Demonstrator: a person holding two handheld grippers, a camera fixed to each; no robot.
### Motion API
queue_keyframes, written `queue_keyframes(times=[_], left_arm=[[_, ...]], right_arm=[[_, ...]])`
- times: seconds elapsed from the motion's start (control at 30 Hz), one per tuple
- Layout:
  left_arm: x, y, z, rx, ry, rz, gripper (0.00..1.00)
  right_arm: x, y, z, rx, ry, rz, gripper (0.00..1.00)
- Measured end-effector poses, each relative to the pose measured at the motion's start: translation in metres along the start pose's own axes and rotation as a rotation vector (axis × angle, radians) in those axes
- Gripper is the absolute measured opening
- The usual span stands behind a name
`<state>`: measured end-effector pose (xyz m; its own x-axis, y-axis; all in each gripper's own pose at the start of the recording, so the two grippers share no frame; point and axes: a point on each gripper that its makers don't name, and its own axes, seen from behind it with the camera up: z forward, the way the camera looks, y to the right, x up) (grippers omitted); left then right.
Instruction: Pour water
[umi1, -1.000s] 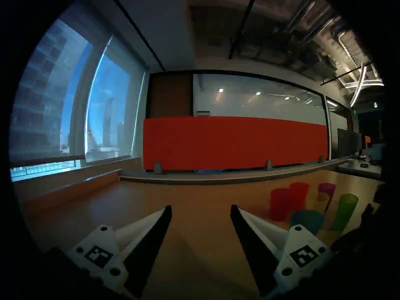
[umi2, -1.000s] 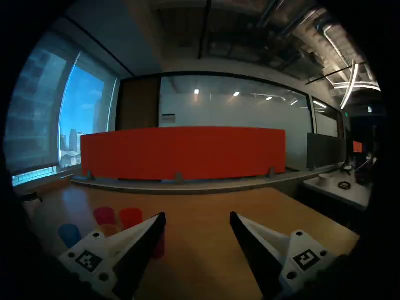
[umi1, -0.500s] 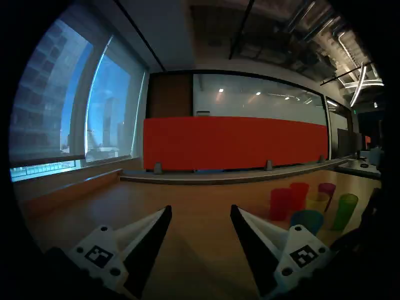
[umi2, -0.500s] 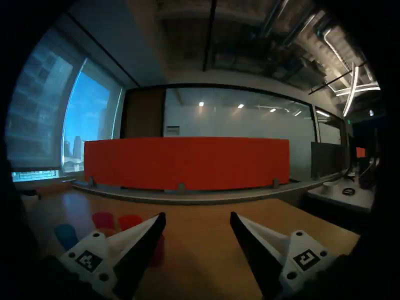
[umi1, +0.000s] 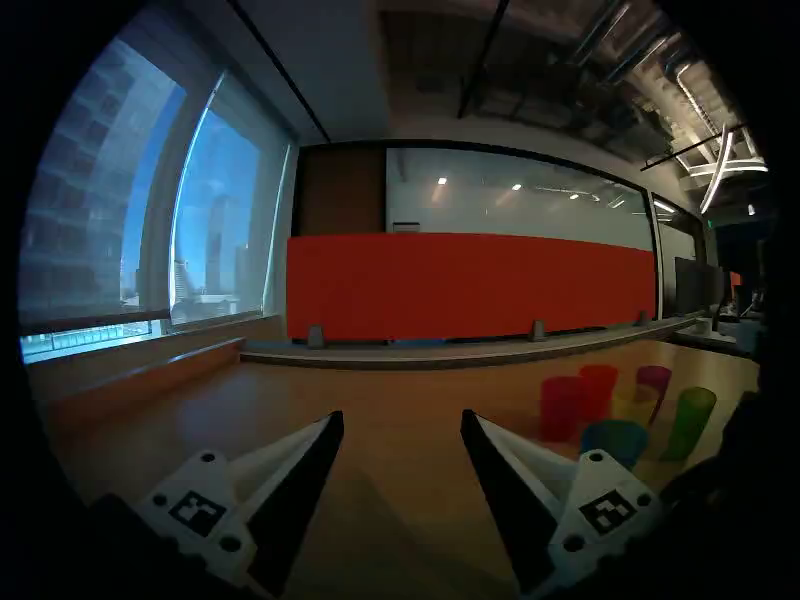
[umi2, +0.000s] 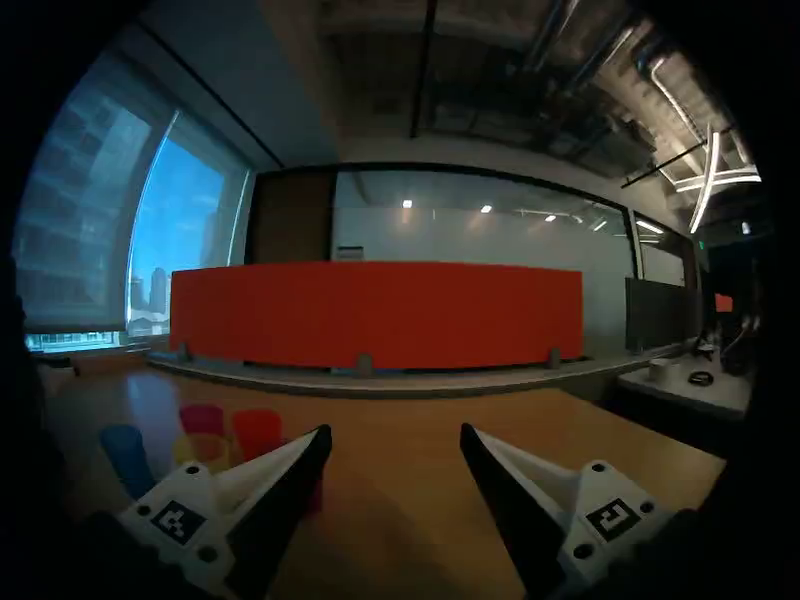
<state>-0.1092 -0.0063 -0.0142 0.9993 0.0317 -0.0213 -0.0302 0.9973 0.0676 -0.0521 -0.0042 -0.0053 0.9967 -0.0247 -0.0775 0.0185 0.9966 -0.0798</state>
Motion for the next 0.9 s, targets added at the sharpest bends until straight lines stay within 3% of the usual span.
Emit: queue_keyframes(times=[0.9], left_arm=[[0.000,0.000,0.000,0.000,0.000,0.000,0.87]], right_arm=[[-0.022,0.007,0.003,-0.006,-0.029,0.015,1.00]])
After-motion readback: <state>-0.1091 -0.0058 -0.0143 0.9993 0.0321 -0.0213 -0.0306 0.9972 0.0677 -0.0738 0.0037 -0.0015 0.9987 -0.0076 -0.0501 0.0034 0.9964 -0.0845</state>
